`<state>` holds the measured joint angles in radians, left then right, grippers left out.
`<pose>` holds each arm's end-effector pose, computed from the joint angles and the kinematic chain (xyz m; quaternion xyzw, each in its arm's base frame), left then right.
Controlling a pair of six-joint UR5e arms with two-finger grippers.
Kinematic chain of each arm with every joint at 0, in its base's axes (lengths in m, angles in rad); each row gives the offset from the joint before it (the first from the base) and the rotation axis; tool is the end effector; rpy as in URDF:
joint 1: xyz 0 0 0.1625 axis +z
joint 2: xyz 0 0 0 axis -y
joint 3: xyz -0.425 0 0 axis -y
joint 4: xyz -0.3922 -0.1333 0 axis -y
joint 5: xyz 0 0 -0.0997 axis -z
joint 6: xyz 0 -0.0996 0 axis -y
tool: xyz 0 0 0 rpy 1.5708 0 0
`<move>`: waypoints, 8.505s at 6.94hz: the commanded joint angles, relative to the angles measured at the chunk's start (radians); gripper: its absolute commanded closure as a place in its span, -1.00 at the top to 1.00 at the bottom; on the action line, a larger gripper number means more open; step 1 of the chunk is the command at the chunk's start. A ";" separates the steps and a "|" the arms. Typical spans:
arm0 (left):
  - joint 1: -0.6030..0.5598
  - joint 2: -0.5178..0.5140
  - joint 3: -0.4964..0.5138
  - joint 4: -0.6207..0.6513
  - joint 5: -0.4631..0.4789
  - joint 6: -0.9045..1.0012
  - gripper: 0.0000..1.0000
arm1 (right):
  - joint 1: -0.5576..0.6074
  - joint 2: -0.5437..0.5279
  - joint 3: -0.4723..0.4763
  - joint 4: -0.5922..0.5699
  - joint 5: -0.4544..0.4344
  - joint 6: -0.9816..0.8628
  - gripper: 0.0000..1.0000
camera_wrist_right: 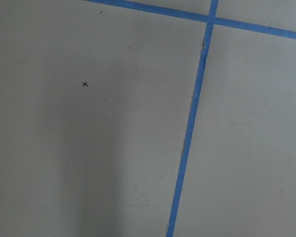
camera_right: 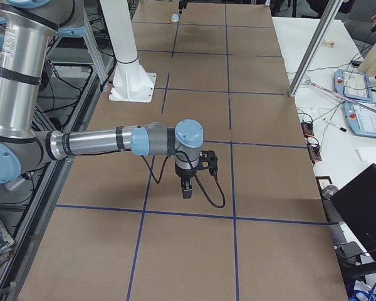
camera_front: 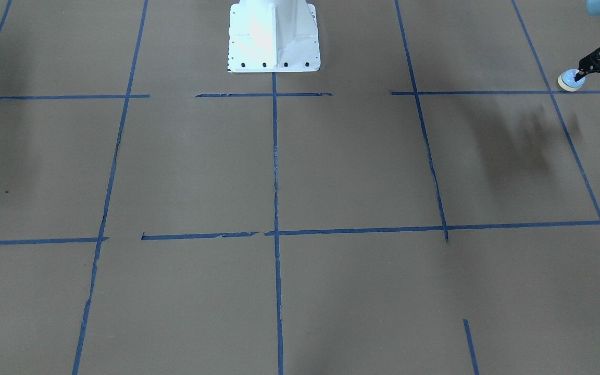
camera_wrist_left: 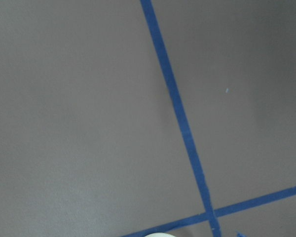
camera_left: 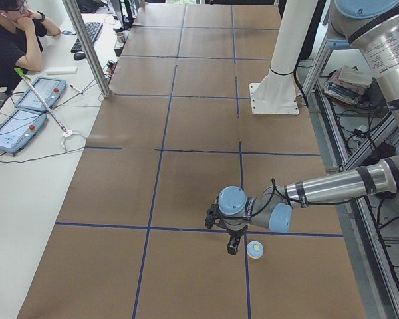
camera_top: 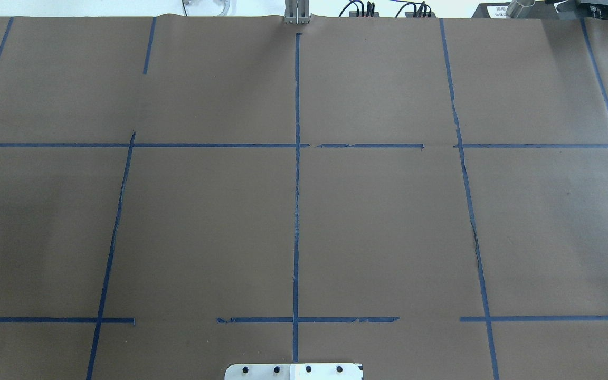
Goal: Place and press bell with both arms
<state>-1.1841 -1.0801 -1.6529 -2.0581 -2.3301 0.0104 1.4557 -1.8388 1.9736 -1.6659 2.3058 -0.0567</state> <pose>0.0399 -0.2696 0.7574 -0.0334 0.3706 0.1974 0.9070 0.0226 -0.3838 0.5895 0.0080 -0.3596 -0.0872 0.9290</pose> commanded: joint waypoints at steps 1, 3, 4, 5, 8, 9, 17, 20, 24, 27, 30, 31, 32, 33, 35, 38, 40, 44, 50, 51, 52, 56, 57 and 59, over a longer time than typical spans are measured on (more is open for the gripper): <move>0.116 0.002 0.037 -0.016 -0.005 -0.064 1.00 | 0.000 -0.029 0.034 0.000 0.000 0.000 1.00; 0.171 0.002 0.068 -0.014 -0.002 -0.066 1.00 | 0.000 -0.034 0.041 0.000 -0.002 0.000 1.00; 0.188 -0.001 0.085 -0.016 -0.002 -0.067 1.00 | 0.000 -0.034 0.041 0.000 -0.003 0.000 1.00; 0.196 -0.001 0.090 -0.016 -0.002 -0.067 1.00 | 0.000 -0.034 0.039 0.000 -0.005 -0.002 1.00; 0.210 -0.006 0.110 -0.016 0.000 -0.069 0.62 | 0.000 -0.034 0.039 0.000 -0.006 -0.002 1.00; 0.210 -0.006 0.110 -0.016 0.000 -0.067 0.05 | 0.000 -0.033 0.041 0.000 -0.006 -0.002 1.00; 0.268 -0.250 -0.271 -0.078 0.006 -0.842 -0.80 | 0.000 -0.034 0.038 -0.002 -0.002 0.002 1.00; 0.369 -0.644 -0.266 0.230 0.015 -1.032 -0.82 | 0.000 -0.034 0.034 -0.002 -0.003 0.002 1.00; 0.501 -1.270 0.119 0.512 0.149 -1.257 -0.82 | 0.000 -0.030 0.016 -0.002 -0.003 0.003 1.00; 0.506 -1.553 0.582 0.291 0.215 -1.337 -0.80 | 0.000 -0.028 0.014 -0.002 -0.002 0.005 1.00; 0.521 -1.647 0.785 0.162 0.258 -1.385 -0.35 | 0.000 -0.022 0.001 -0.002 -0.002 0.003 1.00; 0.518 -1.646 0.785 0.164 0.258 -1.380 -0.31 | 0.000 -0.022 -0.001 -0.002 -0.002 0.003 1.00; 0.512 -1.643 0.785 0.167 0.258 -1.373 -0.31 | 0.000 -0.022 -0.001 -0.002 -0.002 0.003 1.00; 0.514 -1.629 0.785 0.167 0.258 -1.370 -0.31 | 0.000 -0.022 0.001 -0.002 0.000 0.005 1.00; 0.520 -1.605 0.779 0.161 0.256 -1.370 0.99 | 0.000 -0.020 0.001 -0.002 0.000 0.003 1.00; 0.489 -1.604 0.728 0.176 0.235 -1.366 1.00 | 0.000 -0.019 0.001 -0.002 0.000 0.003 1.00; 0.417 -1.574 0.577 0.322 0.141 -1.333 1.00 | 0.000 -0.005 0.010 0.000 0.001 0.008 1.00; 0.304 -1.049 -0.102 0.595 0.150 -0.809 1.00 | -0.021 0.096 0.001 -0.003 0.047 0.015 1.00; -0.251 -0.387 -0.299 0.596 0.110 0.060 1.00 | -0.415 0.560 -0.051 -0.002 0.021 0.551 0.98; -0.360 -0.351 -0.218 0.593 0.056 0.163 1.00 | -0.478 0.635 -0.073 -0.008 -0.030 0.630 0.98; -0.443 -0.325 -0.140 0.586 -0.028 0.249 1.00 | -0.523 0.698 -0.094 -0.011 -0.081 0.671 0.98; -0.457 -0.304 -0.154 0.578 -0.037 0.171 1.00 | -0.693 1.077 -0.438 -0.002 -0.206 0.974 0.09; -0.457 -0.304 -0.156 0.578 -0.037 0.171 1.00 | -0.722 1.177 -0.584 0.014 -0.210 1.001 -0.74; -0.457 -0.302 -0.163 0.579 -0.038 0.171 1.00 | -0.761 1.307 -0.857 0.197 -0.257 1.075 -1.00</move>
<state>-1.6413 -1.3826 -1.8137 -1.4791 -2.3679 0.1814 0.7179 -0.6131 1.2779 -1.5653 2.0822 0.9708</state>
